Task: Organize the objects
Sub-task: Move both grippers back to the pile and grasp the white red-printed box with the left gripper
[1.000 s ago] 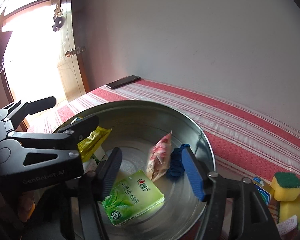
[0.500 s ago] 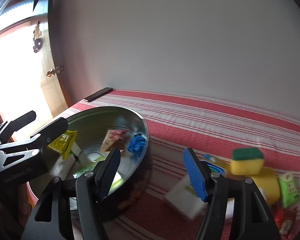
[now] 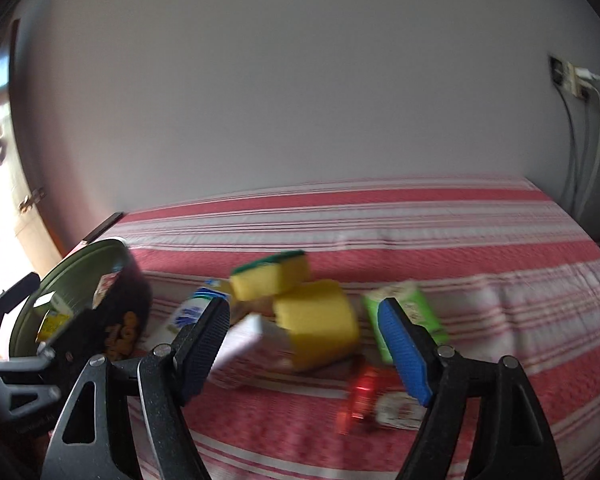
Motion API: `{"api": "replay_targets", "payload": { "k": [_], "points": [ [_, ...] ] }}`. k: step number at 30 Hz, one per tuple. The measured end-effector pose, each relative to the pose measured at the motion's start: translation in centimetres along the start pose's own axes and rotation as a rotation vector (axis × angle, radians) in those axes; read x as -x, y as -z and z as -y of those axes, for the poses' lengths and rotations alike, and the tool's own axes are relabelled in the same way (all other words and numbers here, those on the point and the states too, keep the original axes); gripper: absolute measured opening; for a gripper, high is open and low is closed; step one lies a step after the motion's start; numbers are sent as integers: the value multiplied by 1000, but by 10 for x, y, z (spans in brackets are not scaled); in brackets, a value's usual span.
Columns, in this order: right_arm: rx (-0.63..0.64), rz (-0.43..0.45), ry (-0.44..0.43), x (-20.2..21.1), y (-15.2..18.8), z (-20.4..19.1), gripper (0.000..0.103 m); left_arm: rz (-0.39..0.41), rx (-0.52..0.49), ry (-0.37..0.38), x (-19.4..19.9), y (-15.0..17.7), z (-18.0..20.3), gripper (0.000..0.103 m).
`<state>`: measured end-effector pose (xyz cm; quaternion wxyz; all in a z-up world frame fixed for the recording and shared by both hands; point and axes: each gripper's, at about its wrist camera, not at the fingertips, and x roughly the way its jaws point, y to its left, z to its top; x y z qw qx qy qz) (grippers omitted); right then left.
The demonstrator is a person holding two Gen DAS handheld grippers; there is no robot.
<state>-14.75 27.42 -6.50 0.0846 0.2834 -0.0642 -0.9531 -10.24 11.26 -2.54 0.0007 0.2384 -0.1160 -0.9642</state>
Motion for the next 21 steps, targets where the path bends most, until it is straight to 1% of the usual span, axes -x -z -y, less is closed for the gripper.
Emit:
{"api": "replay_targets", "payload": {
  "k": [5, 7, 9, 13, 17, 18, 21],
  "points": [
    [-32, -20, 53, 1, 8, 26, 78, -15, -89, 71, -13, -2, 37, 101],
    [-49, -33, 75, 0, 11, 34, 78, -27, -109, 90, -17, -3, 49, 101],
    [-66, -44, 81, 2, 15, 46, 78, -41, -131, 131, -25, -4, 59, 101],
    [-94, -67, 85, 0, 17, 57, 78, -58, -175, 187, -32, -3, 73, 101],
    [-94, -78, 86, -2, 17, 57, 78, -48, -236, 228, -35, -4, 86, 99],
    [-93, -82, 87, -3, 16, 56, 79, -50, -244, 236, -37, -4, 88, 97],
    [-101, -95, 86, -5, 17, 60, 79, -63, -263, 252, -43, -5, 92, 95]
  ]
}}
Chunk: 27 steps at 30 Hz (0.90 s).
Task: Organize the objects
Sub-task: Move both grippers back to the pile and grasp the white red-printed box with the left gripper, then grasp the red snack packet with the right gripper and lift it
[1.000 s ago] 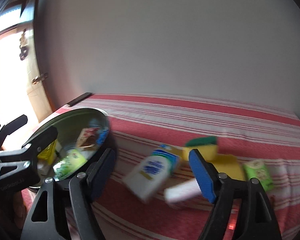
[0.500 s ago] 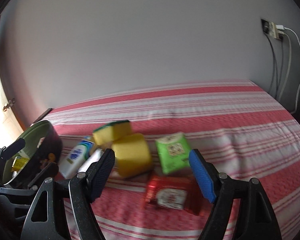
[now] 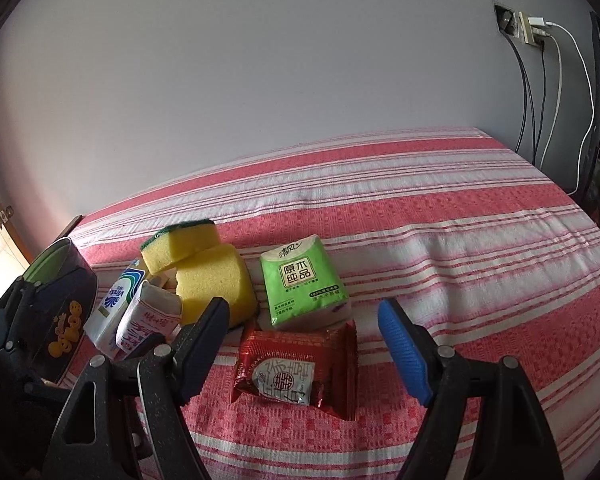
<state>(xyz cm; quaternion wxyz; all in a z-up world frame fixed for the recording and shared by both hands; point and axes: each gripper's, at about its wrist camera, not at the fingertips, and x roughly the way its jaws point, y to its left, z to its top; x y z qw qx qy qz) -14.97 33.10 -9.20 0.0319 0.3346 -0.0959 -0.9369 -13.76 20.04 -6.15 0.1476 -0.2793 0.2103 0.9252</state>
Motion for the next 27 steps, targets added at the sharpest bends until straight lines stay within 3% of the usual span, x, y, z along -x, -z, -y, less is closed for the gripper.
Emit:
{"api": "replay_targets", "payload": {
  "k": [3, 5, 10, 15, 21, 27],
  "points": [
    [-21, -13, 5, -3, 0, 4, 79, -21, 25, 49, -4, 0, -6, 88],
    [-29, -21, 15, -4, 0, 5, 79, -49, 38, 82, -8, 1, -11, 75],
    [-13, -38, 29, -6, 1, 1, 79, -87, 55, 113, -16, 3, -12, 21],
    [9, -51, 40, -8, 2, -3, 79, -82, 80, 109, -15, 5, -15, 21],
    [7, -80, 54, -13, 3, -4, 79, -23, 119, 107, -3, 8, -25, 21],
    [46, -110, 55, -17, 5, -12, 79, 23, 160, 36, 8, 11, -34, 21]
  ]
}}
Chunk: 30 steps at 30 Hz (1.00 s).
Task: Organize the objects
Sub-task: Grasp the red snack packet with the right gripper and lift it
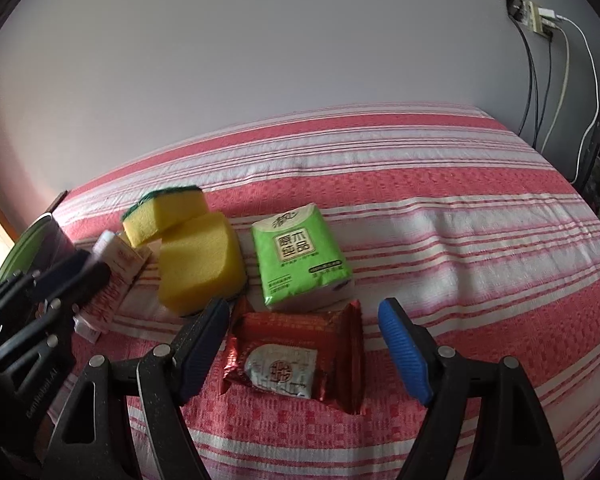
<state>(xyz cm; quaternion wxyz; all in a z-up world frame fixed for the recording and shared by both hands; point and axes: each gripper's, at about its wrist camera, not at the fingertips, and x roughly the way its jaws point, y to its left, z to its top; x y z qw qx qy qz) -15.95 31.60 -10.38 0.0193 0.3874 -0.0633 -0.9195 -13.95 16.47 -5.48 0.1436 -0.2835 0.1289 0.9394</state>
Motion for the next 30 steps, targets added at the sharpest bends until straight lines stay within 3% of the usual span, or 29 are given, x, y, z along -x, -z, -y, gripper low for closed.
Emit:
{"api": "replay_targets", "payload": {
  "k": [4, 9, 17, 21, 26, 30],
  "points": [
    [15, -64, -3, -12, 3, -3, 81, 32, 8, -33, 6, 0, -1, 21],
    [91, -64, 40, -10, 8, -18, 81, 51, 21, -54, 8, 1, -2, 21],
    [90, -46, 21, -6, 9, -18, 62, 58, 33, -57, 10, 0, -3, 21],
    [93, 0, 5, 3, 8, -21, 59, 68, 46, -62, 12, 1, -4, 21],
    [129, 140, -15, 25, 0, -33, 59, 76, 70, -72, 12, 2, -8, 21],
    [121, 179, -44, 25, -4, -37, 59, 86, 75, -74, 13, 2, -8, 21]
  ]
}}
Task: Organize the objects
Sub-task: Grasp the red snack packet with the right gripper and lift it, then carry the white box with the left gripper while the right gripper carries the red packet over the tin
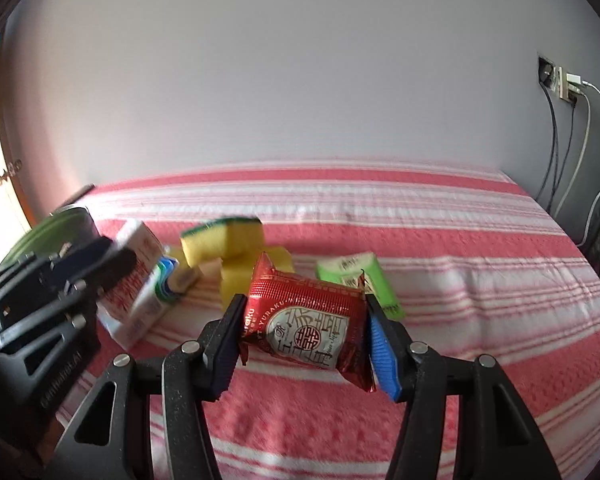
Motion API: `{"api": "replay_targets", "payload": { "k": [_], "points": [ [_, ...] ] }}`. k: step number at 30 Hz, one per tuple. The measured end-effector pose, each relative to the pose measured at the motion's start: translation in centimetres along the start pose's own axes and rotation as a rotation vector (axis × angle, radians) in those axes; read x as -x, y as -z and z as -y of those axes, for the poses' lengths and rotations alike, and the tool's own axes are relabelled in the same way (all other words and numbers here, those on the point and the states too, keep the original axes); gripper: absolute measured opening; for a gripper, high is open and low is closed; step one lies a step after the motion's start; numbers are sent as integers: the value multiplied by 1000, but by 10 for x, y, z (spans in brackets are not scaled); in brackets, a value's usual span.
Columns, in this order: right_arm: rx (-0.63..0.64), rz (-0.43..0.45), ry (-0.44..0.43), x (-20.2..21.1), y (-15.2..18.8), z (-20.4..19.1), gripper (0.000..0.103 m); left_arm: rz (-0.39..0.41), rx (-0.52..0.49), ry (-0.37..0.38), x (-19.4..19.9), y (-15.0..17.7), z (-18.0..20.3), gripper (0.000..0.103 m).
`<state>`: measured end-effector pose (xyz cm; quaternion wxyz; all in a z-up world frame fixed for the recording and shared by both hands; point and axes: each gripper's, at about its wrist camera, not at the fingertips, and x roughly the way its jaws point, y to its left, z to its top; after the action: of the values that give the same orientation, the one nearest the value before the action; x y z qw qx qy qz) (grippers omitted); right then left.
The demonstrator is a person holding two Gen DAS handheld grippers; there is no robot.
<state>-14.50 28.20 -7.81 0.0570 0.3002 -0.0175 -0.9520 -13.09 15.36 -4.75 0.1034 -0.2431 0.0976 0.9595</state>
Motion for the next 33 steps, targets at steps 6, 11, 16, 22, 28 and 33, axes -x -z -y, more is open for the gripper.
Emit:
{"api": "replay_targets", "payload": {
  "k": [6, 11, 16, 22, 28, 33],
  "points": [
    [-5, 56, -5, 0, -5, 0, 59, 8, 11, -8, 1, 1, -3, 21],
    [-13, 129, -4, 6, -10, 1, 59, 23, 23, -19, 4, 1, -5, 21],
    [-15, 207, 1, 16, -10, 0, 59, 34, 41, -20, 6, 2, -8, 21],
    [-32, 284, 3, 26, -9, 2, 59, 49, 65, -27, 9, 3, -13, 21],
    [2, 322, 29, 33, -8, -7, 59, 75, 107, -48, 14, 5, -20, 21],
    [59, 349, 57, 38, -6, -19, 59, 102, 134, -64, 20, 6, -24, 21]
  ]
}}
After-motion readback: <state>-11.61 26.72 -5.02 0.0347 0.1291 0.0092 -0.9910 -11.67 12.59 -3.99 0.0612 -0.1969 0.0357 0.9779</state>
